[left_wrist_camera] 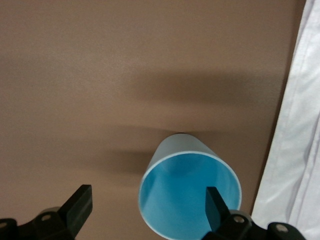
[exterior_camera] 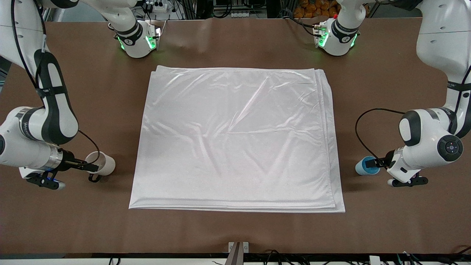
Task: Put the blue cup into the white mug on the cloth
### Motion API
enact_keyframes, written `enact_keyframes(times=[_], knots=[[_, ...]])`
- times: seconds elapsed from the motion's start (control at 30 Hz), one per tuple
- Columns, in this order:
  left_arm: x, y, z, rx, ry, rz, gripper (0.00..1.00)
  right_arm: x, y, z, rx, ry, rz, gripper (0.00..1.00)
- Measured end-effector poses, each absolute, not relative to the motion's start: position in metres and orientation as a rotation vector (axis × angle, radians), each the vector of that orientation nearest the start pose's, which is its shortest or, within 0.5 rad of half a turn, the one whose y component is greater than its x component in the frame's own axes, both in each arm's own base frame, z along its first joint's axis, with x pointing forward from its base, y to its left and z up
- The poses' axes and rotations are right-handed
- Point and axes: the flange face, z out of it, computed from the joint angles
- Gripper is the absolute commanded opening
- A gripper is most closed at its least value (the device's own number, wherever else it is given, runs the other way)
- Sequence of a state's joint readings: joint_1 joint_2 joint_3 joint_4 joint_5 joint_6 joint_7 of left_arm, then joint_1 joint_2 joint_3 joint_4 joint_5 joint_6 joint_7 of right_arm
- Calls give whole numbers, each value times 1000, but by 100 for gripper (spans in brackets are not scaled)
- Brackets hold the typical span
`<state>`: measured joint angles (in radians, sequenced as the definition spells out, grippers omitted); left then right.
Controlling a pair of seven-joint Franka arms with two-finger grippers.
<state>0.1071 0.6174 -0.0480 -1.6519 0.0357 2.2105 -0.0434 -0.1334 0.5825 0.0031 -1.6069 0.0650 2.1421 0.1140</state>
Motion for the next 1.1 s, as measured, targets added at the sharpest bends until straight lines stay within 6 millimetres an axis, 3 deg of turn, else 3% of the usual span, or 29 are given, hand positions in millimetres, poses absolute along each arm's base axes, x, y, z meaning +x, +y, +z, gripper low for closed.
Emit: enact_keyframes(times=[0.03, 0.2, 0.53, 0.77, 0.87, 1.03, 1.1], knots=[[678, 46, 247, -3138, -142, 90, 98, 681, -87, 281, -3054, 436, 69, 100], [677, 48, 241, -3138, -147, 95, 65, 685, -88, 266, -3054, 443, 63, 100], [678, 42, 234, -3125, -109, 86, 2, 694, -92, 253, -3056, 451, 36, 100], [679, 41, 226, -3111, -81, 75, 0, 695, -93, 239, -3056, 453, 43, 95], [680, 40, 225, -3111, -79, 70, 0, 695, -93, 235, -3056, 453, 49, 79], [683, 34, 231, -3114, -63, 52, 0, 694, -93, 233, -3068, 440, 53, 16], [683, 32, 231, -3114, -57, 47, 0, 694, -94, 232, -3086, 414, 53, 4]])
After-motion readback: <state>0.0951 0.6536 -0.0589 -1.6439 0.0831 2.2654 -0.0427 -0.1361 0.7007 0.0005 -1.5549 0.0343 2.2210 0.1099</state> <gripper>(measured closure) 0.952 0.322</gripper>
